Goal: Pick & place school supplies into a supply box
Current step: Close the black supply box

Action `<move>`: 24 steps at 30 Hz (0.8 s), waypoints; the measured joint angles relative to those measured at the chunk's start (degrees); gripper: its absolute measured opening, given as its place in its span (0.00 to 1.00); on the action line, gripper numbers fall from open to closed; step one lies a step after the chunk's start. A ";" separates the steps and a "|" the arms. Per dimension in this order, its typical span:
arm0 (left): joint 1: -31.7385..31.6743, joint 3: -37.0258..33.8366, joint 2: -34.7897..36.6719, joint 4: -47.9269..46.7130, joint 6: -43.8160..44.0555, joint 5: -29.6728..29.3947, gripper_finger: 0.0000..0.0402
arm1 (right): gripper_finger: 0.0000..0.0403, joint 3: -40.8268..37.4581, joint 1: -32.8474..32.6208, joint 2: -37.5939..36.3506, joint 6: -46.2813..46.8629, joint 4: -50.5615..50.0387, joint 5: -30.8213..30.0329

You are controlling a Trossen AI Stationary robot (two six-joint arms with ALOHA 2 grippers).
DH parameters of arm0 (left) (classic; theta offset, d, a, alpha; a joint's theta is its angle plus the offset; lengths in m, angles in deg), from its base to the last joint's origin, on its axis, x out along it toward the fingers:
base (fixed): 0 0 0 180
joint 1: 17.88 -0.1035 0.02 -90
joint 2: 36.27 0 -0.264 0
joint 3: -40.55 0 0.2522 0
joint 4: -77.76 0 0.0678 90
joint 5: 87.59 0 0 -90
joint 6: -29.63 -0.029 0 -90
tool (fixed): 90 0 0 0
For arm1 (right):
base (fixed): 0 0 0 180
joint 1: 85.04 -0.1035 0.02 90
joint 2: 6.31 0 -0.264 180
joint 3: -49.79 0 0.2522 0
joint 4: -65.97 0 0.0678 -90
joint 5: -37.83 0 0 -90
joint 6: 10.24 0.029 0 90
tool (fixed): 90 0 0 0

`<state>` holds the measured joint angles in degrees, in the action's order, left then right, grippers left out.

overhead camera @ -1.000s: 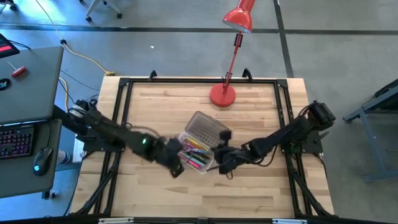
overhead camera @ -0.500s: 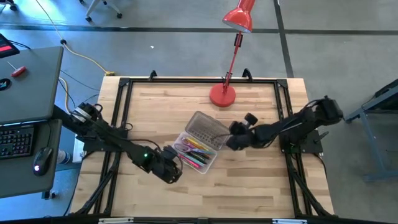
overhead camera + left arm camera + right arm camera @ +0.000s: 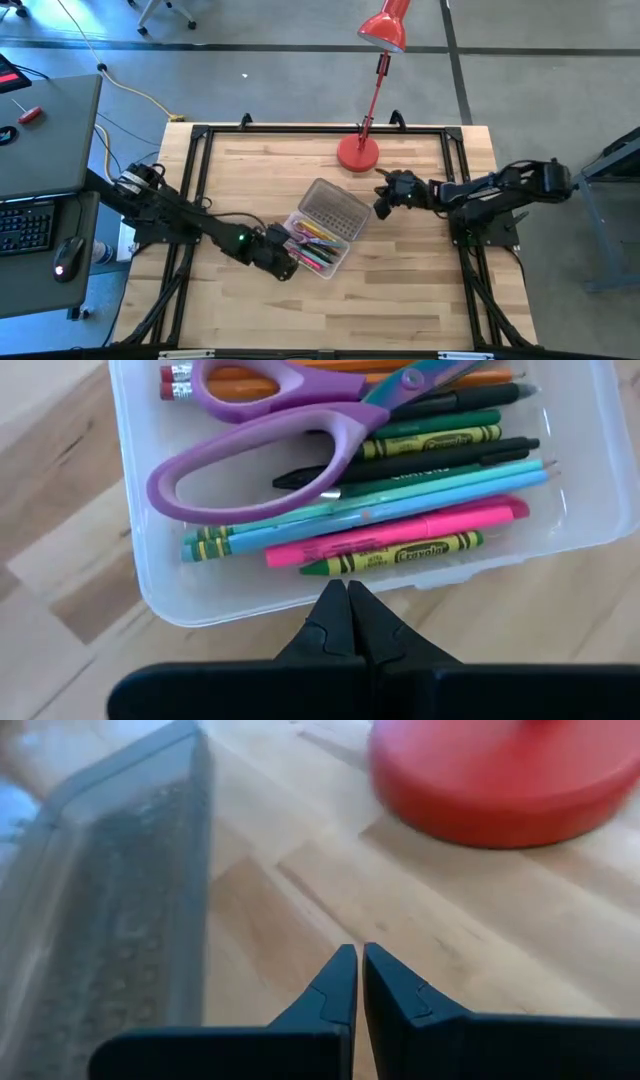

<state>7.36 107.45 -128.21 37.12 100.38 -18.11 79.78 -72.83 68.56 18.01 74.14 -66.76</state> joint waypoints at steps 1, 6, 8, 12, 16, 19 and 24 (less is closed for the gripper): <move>-0.72 0.00 0.00 0.13 -0.41 0.48 0.02 | 0.00 -0.01 0.65 0.77 0.00 0.96 1.80; -3.90 0.07 0.02 0.60 -2.03 2.77 0.02 | 0.00 2.23 0.34 7.95 -0.22 2.52 4.67; -4.73 0.07 0.02 0.62 -2.55 2.85 0.02 | 0.00 3.73 -0.22 11.17 -0.97 2.42 5.05; -5.54 0.07 0.03 0.87 -3.26 3.99 0.02 | 0.00 7.03 -0.73 15.50 -3.32 3.12 5.96; -5.36 0.07 0.09 0.88 -3.07 4.95 0.02 | 0.00 9.10 -0.65 16.03 -5.84 2.35 7.54; -5.27 0.07 0.11 1.01 -3.03 5.22 0.02 | 0.00 10.58 -0.53 14.51 -7.41 2.56 11.08; -5.30 0.09 0.15 1.03 -3.29 6.61 0.02 | 0.00 12.63 -1.10 12.02 -9.08 2.67 14.08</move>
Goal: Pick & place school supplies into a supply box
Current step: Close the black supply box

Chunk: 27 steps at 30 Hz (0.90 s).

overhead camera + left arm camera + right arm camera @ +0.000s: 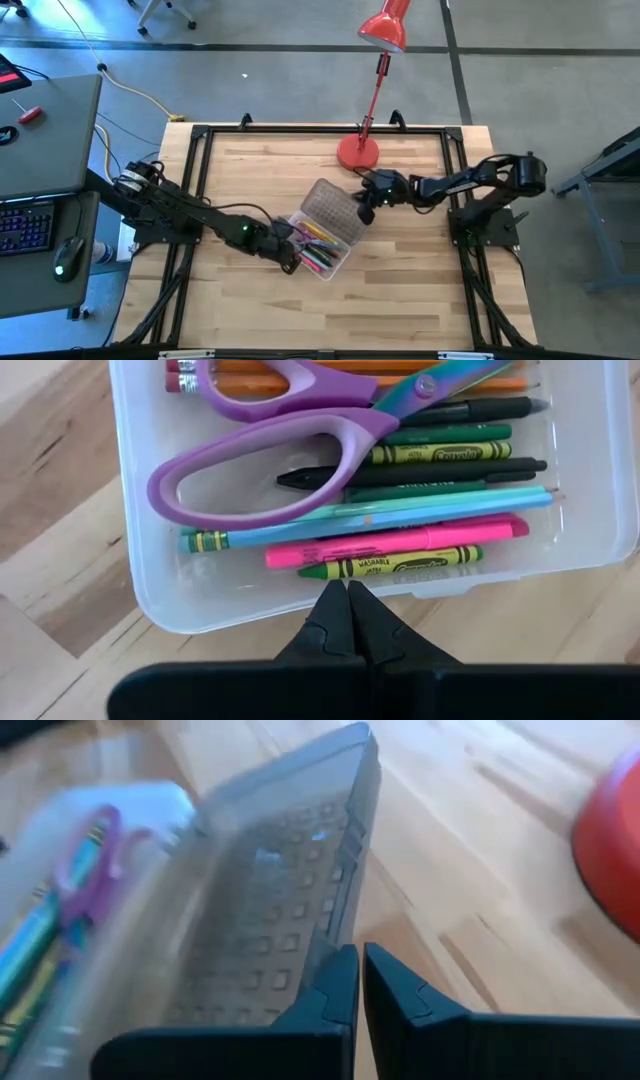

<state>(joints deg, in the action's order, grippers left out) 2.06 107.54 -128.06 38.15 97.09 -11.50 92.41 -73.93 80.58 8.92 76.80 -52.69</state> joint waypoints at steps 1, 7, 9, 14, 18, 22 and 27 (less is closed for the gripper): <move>0.00 0.00 0.00 0.00 0.00 0.04 0.02 | 0.00 0.28 -0.19 -0.44 -0.24 0.00 0.00; 0.04 0.00 0.00 -0.02 -0.24 -0.02 0.02 | 0.00 2.55 -1.92 -0.87 -0.45 0.09 0.18; 0.06 0.00 0.00 -0.04 -0.26 0.03 0.02 | 0.00 3.63 -3.18 -0.94 -1.16 0.18 0.24; 0.11 0.00 -0.04 0.07 -0.27 -0.05 0.02 | 0.00 7.89 -6.28 -1.14 -2.11 1.42 2.48; -0.18 -0.02 -0.21 0.28 -0.39 -3.34 0.02 | 0.00 11.48 -9.12 -1.09 -4.07 1.01 4.44; -0.26 -0.13 -0.26 -0.08 -0.39 -6.26 0.02 | 0.00 14.12 -12.76 -0.81 -5.76 -0.84 3.76; -0.22 -0.20 -0.31 -0.81 -0.38 -7.11 0.02 | 0.00 15.17 -17.40 -0.68 -5.78 -4.01 -2.06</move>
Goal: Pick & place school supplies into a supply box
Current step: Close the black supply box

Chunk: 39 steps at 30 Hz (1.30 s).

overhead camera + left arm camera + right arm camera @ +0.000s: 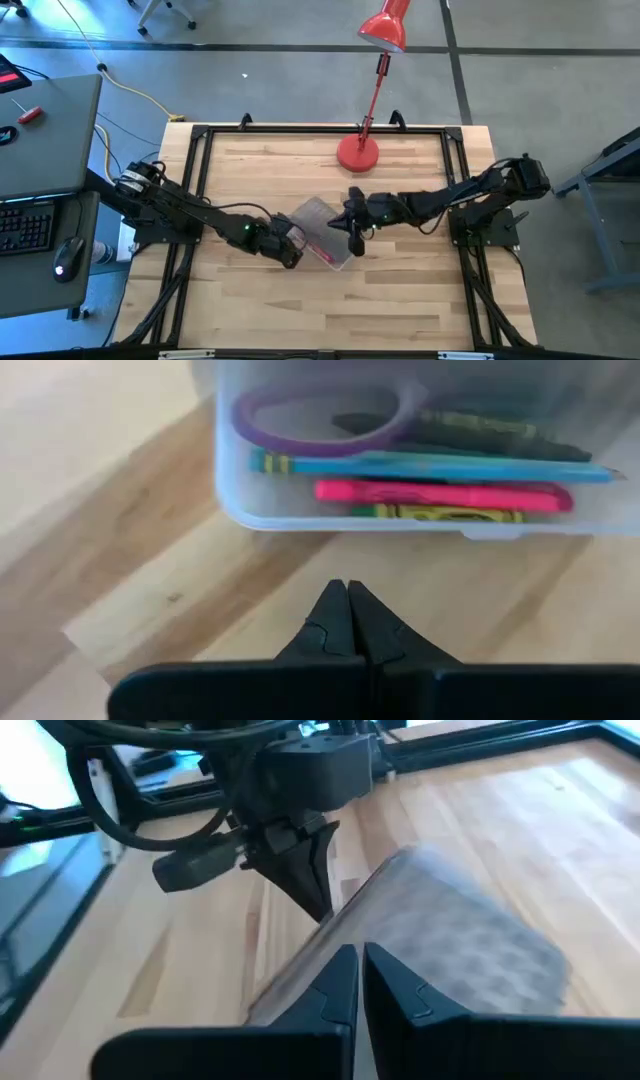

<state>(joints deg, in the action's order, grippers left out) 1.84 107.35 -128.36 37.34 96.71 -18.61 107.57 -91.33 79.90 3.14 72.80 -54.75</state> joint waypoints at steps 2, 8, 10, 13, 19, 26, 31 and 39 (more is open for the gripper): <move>0.04 0.00 0.00 -0.37 0.20 -0.80 0.02 | 0.00 0.06 -1.64 -0.02 0.15 -1.09 -3.91; 0.06 0.00 0.00 -0.28 0.11 -2.46 0.02 | 0.00 0.03 -4.86 0.05 1.04 -2.90 -9.15; 0.10 0.02 0.15 -0.28 0.10 -2.72 0.02 | 0.00 0.03 -5.57 0.15 1.45 -2.94 -9.52; 0.13 0.12 1.08 -0.36 0.09 -1.67 0.02 | 0.00 0.06 -6.57 0.15 1.55 -3.75 -11.60; 0.15 0.93 5.50 -0.90 -2.46 -2.90 0.02 | 0.00 0.06 -7.71 0.41 4.65 -8.36 -13.35; -4.46 2.95 5.40 1.89 -10.82 -4.21 0.02 | 0.00 0.06 -9.29 0.96 8.87 -13.94 -8.81; -8.11 2.97 0.38 3.57 -12.84 3.41 0.02 | 0.00 0.06 -10.76 1.28 10.38 -15.32 -6.78; -8.50 3.09 -0.66 4.12 -12.22 4.90 0.02 | 0.00 0.34 -11.52 6.33 13.57 -18.14 -6.50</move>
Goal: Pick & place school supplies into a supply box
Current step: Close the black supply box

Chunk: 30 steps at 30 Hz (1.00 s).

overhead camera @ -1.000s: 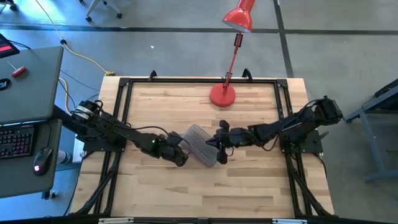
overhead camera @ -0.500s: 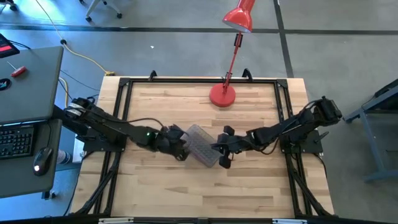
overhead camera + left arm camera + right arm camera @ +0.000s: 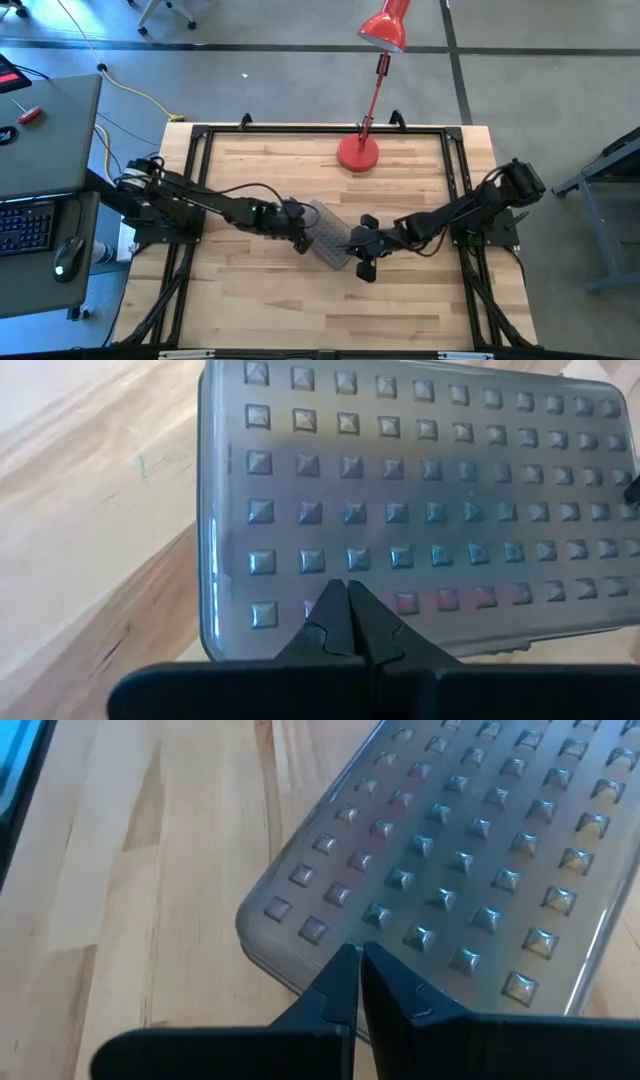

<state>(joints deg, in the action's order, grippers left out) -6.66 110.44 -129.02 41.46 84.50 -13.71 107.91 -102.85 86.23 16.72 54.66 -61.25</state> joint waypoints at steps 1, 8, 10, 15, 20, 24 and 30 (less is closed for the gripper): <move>0.00 -0.01 0.00 -0.03 0.48 0.66 0.02 | 0.00 0.00 0.00 0.14 0.00 -0.04 -0.14; -0.01 -0.02 0.05 0.89 3.02 3.42 0.02 | 0.00 -0.21 0.13 -4.66 -5.06 -8.58 -7.07; 0.08 -0.09 0.33 0.88 3.51 4.03 0.02 | 0.00 -0.31 0.48 -6.88 -9.00 -12.21 -9.88; 0.50 -0.21 0.26 2.89 3.51 5.02 0.02 | 0.00 -0.33 2.14 -12.32 -13.43 -19.48 -14.70; 0.50 -0.23 0.26 3.22 4.49 5.27 0.02 | 0.00 -0.39 3.79 -14.64 -10.67 -21.32 -14.36; 0.50 -0.33 0.19 5.06 5.93 4.24 0.02 | 0.00 -0.37 2.96 -14.48 -10.45 -16.06 -6.93; 0.89 2.69 0.11 4.95 1.71 0.33 0.02 | 0.00 -0.33 0.75 -11.34 -9.21 -11.73 -5.44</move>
<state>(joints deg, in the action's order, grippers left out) -5.76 113.13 -128.91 46.41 86.21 -13.38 107.59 -102.10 74.89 7.51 42.93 -66.69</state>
